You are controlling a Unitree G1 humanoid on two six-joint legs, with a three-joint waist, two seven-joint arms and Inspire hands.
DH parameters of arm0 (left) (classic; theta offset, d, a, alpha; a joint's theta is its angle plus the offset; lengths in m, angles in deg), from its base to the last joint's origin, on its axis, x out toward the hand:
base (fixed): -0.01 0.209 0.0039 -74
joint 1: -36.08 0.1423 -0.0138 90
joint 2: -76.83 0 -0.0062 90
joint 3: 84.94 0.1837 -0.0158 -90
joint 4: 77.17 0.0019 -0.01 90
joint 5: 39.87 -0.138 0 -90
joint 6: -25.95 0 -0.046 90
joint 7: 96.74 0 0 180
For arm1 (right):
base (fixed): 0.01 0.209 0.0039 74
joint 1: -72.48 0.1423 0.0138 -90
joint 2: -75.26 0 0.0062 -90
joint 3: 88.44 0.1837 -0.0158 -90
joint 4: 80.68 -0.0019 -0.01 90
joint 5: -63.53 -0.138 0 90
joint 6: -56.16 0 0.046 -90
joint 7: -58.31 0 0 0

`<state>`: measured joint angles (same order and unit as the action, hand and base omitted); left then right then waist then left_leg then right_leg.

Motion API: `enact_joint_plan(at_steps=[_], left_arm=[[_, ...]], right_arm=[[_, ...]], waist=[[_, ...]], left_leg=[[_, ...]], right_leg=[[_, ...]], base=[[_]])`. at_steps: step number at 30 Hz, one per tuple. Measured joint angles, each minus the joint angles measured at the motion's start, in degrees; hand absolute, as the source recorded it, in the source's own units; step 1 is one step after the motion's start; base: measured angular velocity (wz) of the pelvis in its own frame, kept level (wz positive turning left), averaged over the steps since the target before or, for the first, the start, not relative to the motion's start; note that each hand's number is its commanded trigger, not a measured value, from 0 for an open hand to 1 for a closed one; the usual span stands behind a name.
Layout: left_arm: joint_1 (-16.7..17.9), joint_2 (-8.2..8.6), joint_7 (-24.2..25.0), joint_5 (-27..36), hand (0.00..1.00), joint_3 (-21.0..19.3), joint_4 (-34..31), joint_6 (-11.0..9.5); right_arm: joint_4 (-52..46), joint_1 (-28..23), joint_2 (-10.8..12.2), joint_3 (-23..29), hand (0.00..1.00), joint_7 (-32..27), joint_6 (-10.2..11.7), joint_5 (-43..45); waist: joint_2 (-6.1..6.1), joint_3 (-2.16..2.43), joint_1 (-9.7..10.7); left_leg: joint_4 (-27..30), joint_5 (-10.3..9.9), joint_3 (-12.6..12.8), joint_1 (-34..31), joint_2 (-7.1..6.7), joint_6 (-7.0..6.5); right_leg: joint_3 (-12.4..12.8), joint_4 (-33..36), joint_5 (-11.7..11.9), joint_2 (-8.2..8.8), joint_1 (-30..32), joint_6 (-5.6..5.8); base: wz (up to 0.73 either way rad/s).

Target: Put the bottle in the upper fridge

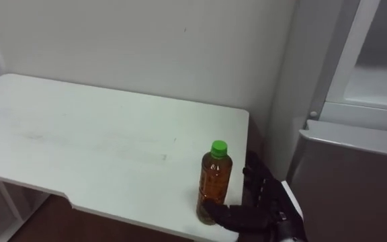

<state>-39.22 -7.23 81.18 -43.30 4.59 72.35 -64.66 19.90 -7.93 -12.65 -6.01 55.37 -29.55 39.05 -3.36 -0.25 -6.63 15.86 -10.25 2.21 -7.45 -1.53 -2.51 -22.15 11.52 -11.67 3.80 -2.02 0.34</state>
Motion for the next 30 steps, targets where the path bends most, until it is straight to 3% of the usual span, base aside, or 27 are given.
enact_joint_plan(at_steps=[5, 17, 30], left_arm=[[-0.3, 0.01, 0.61, -0.04, 0.0, 0.78, 0.13, 0.23], [-3.6, -0.02, 1.03, 0.43, 0.0, 3.65, 0.2, 0.69], [-4.31, -0.03, 0.46, 0.42, 0.0, 5.29, 0.19, 0.73]], right_arm=[[3.34, 1.6, 0.1, -0.04, 0.0, -0.93, 0.04, 1.63], [8.29, 4.96, 0.24, -0.18, 0.0, -7.0, 0.04, 2.26], [11.79, 6.39, 0.43, -0.29, 0.0, -10.11, 0.64, 2.32]], waist=[[0.49, -0.41, -0.53], [0.83, -0.65, -1.52], [1.04, -0.8, -1.7]], left_leg=[[0.85, 0.23, -0.65, -2.06, -0.12, -0.31], [1.57, 1.18, -0.77, -6.26, -0.24, -0.67], [1.65, 1.43, -0.75, -6.87, -0.39, -0.91]], right_leg=[[-0.6, 0.49, 0.0, 0.26, 1.71, 0.01], [-0.46, 2.61, 0.03, 0.75, 6.41, -0.06], [-0.19, 3.42, -0.01, 1.12, 7.37, -0.05]], base=[[0.06], [0.01], [0.0]])
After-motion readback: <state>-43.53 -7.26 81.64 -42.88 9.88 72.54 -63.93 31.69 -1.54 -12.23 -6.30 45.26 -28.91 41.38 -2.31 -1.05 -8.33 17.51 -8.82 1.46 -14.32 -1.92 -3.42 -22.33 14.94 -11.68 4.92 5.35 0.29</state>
